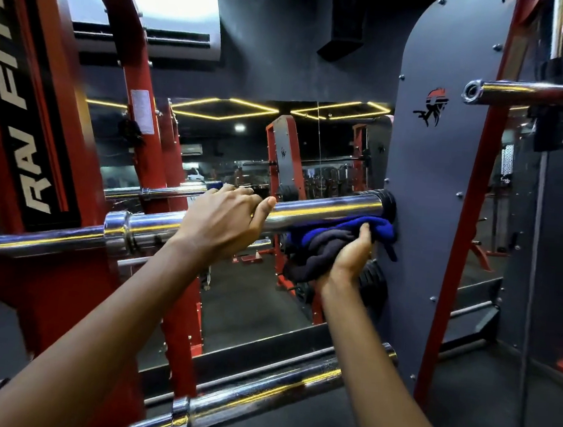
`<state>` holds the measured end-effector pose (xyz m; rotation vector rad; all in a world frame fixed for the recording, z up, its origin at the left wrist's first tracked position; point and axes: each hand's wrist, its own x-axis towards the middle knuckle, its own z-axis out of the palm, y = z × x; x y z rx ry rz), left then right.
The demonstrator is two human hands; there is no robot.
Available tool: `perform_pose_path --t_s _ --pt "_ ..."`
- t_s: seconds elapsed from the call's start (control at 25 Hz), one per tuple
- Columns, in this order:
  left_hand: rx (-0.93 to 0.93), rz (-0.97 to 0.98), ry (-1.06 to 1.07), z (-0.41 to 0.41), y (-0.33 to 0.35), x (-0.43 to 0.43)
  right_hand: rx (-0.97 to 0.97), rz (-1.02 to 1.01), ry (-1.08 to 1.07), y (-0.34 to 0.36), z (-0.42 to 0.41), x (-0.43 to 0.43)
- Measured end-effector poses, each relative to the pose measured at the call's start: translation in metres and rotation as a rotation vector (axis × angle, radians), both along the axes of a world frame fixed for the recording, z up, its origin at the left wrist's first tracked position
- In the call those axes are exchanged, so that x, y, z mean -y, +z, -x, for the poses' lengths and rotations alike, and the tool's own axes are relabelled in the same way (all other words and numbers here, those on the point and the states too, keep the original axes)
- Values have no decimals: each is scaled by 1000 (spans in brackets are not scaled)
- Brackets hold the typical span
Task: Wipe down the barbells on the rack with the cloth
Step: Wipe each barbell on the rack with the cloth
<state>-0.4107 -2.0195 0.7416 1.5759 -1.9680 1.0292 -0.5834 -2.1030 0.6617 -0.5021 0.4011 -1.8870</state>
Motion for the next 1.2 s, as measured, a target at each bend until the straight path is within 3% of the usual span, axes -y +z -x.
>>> perform_pose_path --t_s 0.04,0.12,0.24,0.32,0.36,0.4,0.44,0.52,0.64,0.76,0.84,0.96,1.04,1.2 --pt "-10 -6 0 0 -1 4 85 -9 104 -1 4 8" --pt "-7 9 12 -1 -4 6 119 -13 79 -14 3 30" --pt "1 18 36 -1 -5 5 221 55 564 -47 -21 74" --pt "-6 20 50 1 -5 6 149 101 685 -38 -17 37" --pt "-6 30 57 2 -4 6 18 51 626 -33 -10 20" --pt "-5 35 60 3 -4 6 9 -51 713 -29 -9 6" --pt "-9 35 57 3 -4 5 82 -107 674 -26 -12 -17" --pt "-31 17 40 1 -4 3 74 -11 586 -20 -19 -38" --pt "-85 -59 -53 -1 -1 -2 -2 -13 299 4 -26 -48" --pt "-107 -135 -188 -10 7 -14 -44 -92 -145 9 -29 -58" --pt "-18 -134 -85 -30 10 -28 -184 -27 -326 5 -37 -68" --pt "42 -134 136 -64 3 -52 -524 59 -551 -12 -57 -66" --pt "62 -95 173 -75 -6 -62 -759 132 -773 -26 -71 -62" --pt "117 -5 184 -76 -15 -64 -1094 499 -1007 -25 -89 -73"
